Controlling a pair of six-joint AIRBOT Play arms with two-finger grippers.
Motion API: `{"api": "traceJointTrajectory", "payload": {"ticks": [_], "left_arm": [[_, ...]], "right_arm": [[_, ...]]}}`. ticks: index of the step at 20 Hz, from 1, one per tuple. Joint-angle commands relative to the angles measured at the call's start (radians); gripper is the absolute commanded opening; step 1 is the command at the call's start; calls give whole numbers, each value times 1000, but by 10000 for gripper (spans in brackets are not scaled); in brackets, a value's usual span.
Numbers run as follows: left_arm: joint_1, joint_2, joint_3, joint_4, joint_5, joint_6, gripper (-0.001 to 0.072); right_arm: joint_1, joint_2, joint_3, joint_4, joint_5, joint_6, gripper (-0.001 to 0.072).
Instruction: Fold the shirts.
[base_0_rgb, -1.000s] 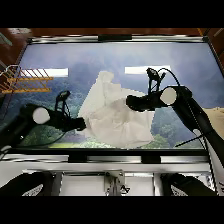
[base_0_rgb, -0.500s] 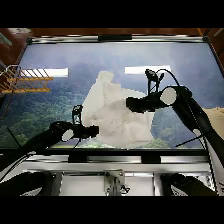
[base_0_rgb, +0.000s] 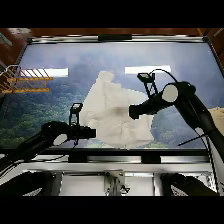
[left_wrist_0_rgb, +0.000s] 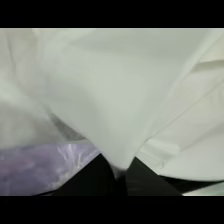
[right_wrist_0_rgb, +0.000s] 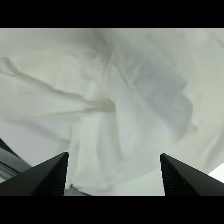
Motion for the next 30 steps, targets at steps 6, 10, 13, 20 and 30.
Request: {"api": "traceJointTrajectory", "payload": {"ticks": [6,10,13,20,30], "left_arm": [[-18,169,1,108,-176,27,51],[-18,175,2,104,-186,11,50],[-18,175,2,104,-193,0,51],[-18,175,2,109,-187,-18,50],[198,174,411,112,-116,176,50]], "right_arm": [[0,-159,187,-119,-53,-428,675],[0,-322,187,2,-63,-573,675],[0,-408,186,48,-39,-617,675],[0,-457,186,104,77,-666,547],[-1,-312,654,-31,152,-362,77]]}}
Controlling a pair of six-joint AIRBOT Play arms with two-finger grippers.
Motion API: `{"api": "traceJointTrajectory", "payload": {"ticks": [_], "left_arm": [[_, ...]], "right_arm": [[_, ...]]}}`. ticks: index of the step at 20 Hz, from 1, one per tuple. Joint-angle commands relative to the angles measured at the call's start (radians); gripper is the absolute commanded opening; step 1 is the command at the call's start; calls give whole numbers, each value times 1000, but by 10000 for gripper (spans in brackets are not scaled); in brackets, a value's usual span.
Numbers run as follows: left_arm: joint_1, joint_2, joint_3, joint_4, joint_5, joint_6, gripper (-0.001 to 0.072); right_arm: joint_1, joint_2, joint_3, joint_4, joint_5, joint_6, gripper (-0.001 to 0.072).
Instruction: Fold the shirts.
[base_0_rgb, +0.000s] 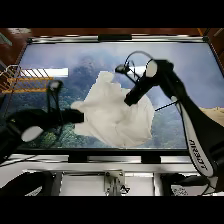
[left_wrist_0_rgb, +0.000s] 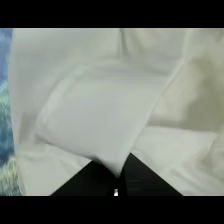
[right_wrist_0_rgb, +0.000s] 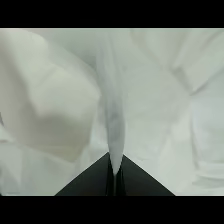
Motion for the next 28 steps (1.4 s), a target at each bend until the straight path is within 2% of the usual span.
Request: {"api": "traceJointTrajectory", "payload": {"ticks": [1,3,5,7,9,12,15,17,19,22,23,25,28], "left_arm": [[124,-1,297,-23,-40,131,50],[202,-1,540,-144,-79,228,49],[247,-4,755,-285,-146,322,50],[251,-11,928,-335,-275,349,50],[250,-12,1014,-340,-436,349,50],[250,-29,988,-331,-647,349,50],[250,-73,848,-294,-727,357,50],[250,-89,686,-276,-726,375,50],[250,-97,488,-270,-692,375,50],[250,-100,225,-407,-427,378,51],[250,-103,170,-472,-337,396,51],[250,-115,109,-540,-216,421,51],[250,-146,105,-544,-198,458,51]], "right_arm": [[0,105,255,-95,-40,168,77],[0,188,389,-172,-121,289,77],[0,299,424,-187,-262,430,77],[0,403,424,-132,-307,587,76],[0,460,424,-47,-262,645,76],[0,466,402,-31,-28,687,76],[0,467,211,-48,142,666,76],[0,467,56,-110,170,664,76],[0,466,-91,-150,136,665,76],[0,464,-293,-26,-53,658,76],[0,457,-338,9,-109,658,76],[0,415,-365,16,-134,657,76],[0,355,-365,22,-161,645,76]]}}
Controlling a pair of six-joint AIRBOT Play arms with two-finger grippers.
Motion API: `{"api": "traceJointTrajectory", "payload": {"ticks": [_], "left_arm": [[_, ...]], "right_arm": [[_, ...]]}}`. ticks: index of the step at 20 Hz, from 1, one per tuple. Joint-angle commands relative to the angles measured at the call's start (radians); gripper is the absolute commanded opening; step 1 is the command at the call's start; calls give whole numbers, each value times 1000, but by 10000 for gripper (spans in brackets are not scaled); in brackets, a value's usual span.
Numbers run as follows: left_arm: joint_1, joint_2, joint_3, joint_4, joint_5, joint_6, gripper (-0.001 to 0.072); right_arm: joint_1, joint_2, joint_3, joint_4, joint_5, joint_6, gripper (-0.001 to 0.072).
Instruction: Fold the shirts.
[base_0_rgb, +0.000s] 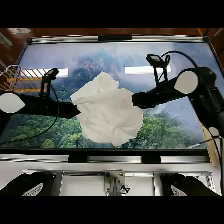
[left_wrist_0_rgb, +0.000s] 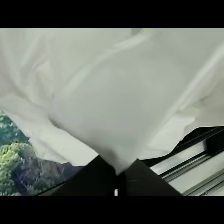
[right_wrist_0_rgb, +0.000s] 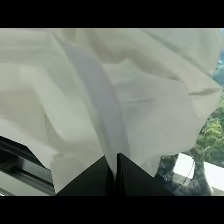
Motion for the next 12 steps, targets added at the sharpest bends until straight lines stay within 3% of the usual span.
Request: {"api": "traceJointTrajectory", "payload": {"ticks": [1,4,6,8,9,12], "left_arm": [[-1,-21,-56,-59,89,51,51],[2,-20,-55,-48,53,74,58],[2,-20,-55,-10,14,74,112],[2,-19,-55,34,-27,74,414],[2,-16,-55,58,-47,74,495],[4,3,0,174,-123,73,495]], "right_arm": [[0,-53,-38,29,-63,-13,76],[0,-55,-38,28,-65,-13,76],[0,-54,-38,30,-59,-11,76],[0,-54,-38,31,-59,-3,76],[0,-54,-38,31,-59,-4,76],[0,-54,-38,31,-58,4,76]]}}
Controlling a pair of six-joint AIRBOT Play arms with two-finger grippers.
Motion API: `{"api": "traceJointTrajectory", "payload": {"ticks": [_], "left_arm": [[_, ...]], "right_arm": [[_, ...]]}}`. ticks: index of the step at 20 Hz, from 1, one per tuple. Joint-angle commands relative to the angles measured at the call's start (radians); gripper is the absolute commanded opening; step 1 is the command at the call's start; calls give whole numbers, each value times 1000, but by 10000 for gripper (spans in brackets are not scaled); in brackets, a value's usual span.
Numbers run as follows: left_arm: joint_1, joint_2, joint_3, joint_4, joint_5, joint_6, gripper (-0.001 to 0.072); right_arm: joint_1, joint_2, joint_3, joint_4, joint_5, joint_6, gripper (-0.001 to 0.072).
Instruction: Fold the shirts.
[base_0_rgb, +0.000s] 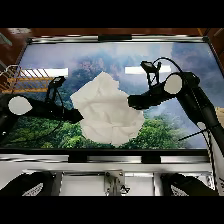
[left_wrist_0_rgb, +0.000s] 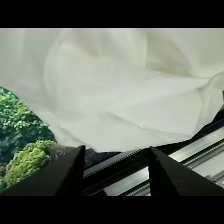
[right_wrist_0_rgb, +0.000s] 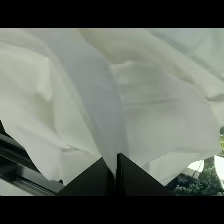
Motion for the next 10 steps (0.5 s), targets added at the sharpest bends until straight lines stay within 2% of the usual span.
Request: {"api": "traceJointTrajectory", "payload": {"ticks": [1,3,5,6,10], "left_arm": [[16,22,74,146,-106,3,494],[82,38,159,210,-139,3,497],[201,42,235,270,-142,3,691],[291,39,267,290,-140,7,692],[727,10,291,256,-86,160,679]], "right_arm": [[0,-1,0,4,2,13,76],[0,-1,0,5,6,13,76],[0,-1,0,4,20,13,76],[0,-1,0,5,30,13,76],[0,-1,0,5,56,15,77]]}}
